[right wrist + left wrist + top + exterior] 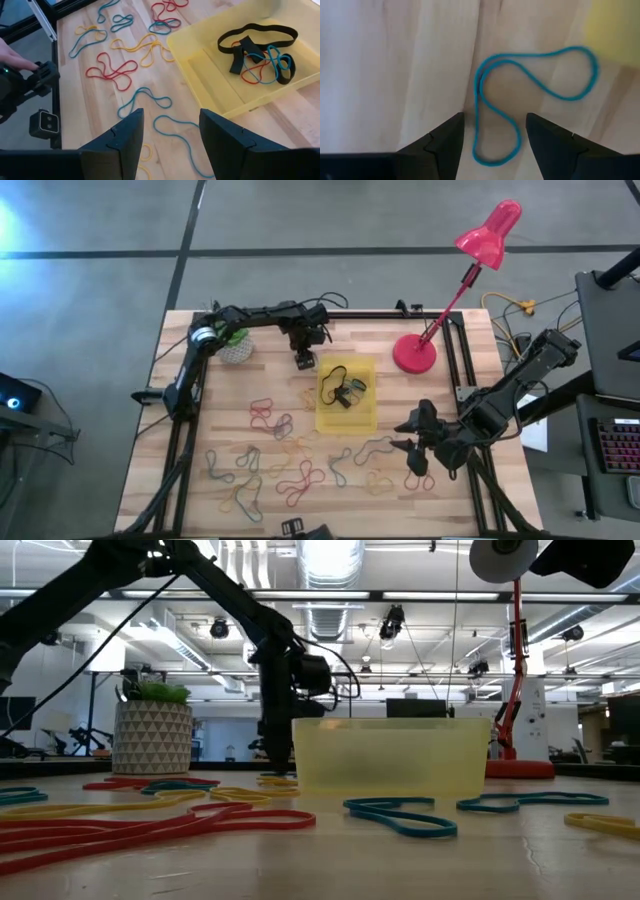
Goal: Pick and place rubber bands into bin
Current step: Put the blue rubber band into the bin
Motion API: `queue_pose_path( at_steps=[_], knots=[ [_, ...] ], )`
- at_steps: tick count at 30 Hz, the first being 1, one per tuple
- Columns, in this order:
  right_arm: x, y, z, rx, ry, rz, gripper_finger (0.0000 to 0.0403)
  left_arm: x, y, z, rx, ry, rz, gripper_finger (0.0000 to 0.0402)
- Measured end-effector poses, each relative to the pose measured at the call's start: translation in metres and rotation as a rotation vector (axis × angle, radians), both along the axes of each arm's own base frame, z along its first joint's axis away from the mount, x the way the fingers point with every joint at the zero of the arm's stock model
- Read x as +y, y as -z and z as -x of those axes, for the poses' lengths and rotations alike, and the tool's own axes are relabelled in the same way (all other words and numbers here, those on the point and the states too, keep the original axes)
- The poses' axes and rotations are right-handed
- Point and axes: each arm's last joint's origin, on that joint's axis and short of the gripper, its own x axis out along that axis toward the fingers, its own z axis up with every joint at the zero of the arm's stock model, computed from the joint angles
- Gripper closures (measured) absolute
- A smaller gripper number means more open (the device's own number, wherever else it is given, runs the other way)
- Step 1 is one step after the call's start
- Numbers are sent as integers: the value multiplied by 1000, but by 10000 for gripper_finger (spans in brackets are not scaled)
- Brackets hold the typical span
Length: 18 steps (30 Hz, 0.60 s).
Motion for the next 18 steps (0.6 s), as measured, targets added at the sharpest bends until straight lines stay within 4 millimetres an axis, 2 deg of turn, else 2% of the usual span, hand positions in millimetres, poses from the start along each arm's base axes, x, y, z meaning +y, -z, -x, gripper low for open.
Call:
queue_pose_path(
  at_steps=[10,18],
  knots=[
    [0,1,0,4,0,3,235,-2,3,0,10,-58,5,204],
    [0,1,0,4,0,3,251,-12,3,-4,46,-104,-57,204]
  ],
)
